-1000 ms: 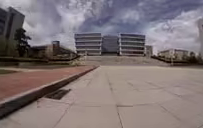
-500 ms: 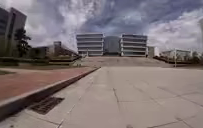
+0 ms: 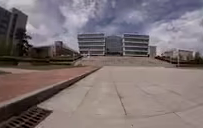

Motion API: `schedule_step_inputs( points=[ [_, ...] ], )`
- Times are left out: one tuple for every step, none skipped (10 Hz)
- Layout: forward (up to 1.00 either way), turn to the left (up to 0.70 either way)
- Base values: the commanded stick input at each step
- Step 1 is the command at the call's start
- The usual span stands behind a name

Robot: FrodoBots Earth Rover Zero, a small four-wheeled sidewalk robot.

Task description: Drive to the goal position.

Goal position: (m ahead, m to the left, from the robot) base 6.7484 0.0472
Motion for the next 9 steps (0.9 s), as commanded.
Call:
schedule_step_inputs(
  points=[
    [1.00,0.00],
    [1.00,-0.05],
    [1.00,-0.37],
    [1.00,0.00],
    [1.00,0.00],
    [1.00,0.00],
    [1.00,-0.05],
    [1.00,-0.36],
    [1.00,0.00]
  ],
)
